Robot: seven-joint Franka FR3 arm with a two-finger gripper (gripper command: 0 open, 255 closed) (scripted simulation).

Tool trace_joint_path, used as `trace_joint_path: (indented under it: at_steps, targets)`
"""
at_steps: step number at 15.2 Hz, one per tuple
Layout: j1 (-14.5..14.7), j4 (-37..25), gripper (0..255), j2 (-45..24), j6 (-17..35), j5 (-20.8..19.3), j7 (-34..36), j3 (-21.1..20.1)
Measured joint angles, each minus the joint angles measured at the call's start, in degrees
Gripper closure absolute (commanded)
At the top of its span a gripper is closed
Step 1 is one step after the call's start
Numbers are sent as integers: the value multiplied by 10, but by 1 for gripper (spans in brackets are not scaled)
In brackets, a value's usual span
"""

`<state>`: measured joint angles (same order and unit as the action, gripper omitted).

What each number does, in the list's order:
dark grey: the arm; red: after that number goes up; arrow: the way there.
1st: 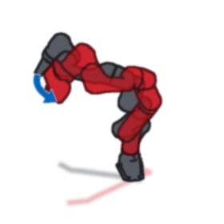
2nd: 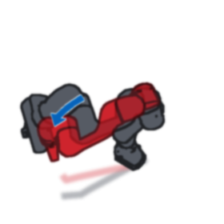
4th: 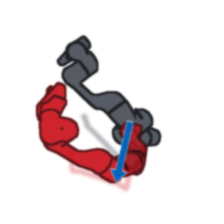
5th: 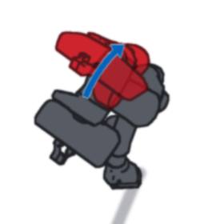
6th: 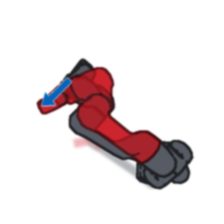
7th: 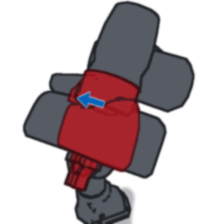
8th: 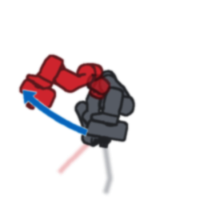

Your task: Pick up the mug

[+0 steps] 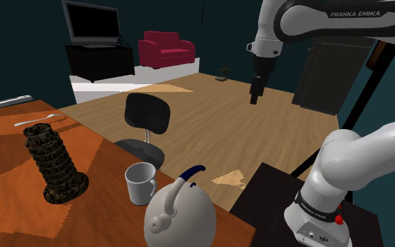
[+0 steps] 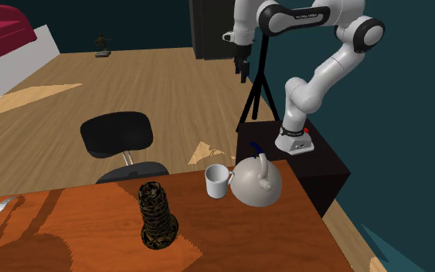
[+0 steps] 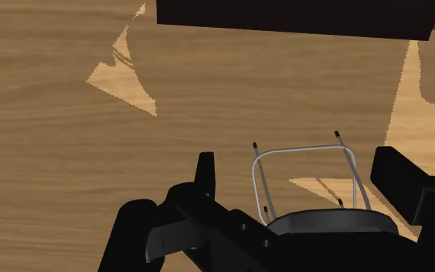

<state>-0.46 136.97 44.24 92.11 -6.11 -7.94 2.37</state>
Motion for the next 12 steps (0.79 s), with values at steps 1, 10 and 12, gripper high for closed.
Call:
trace_joint_path:
  at_steps: [1,10,12]
  targets:
    - [0,0,0,0,0,0,0,0]
    - [36,6,0,-73,67,65,91,-72]
    - [44,-8,0,-101,81,80,114,-91]
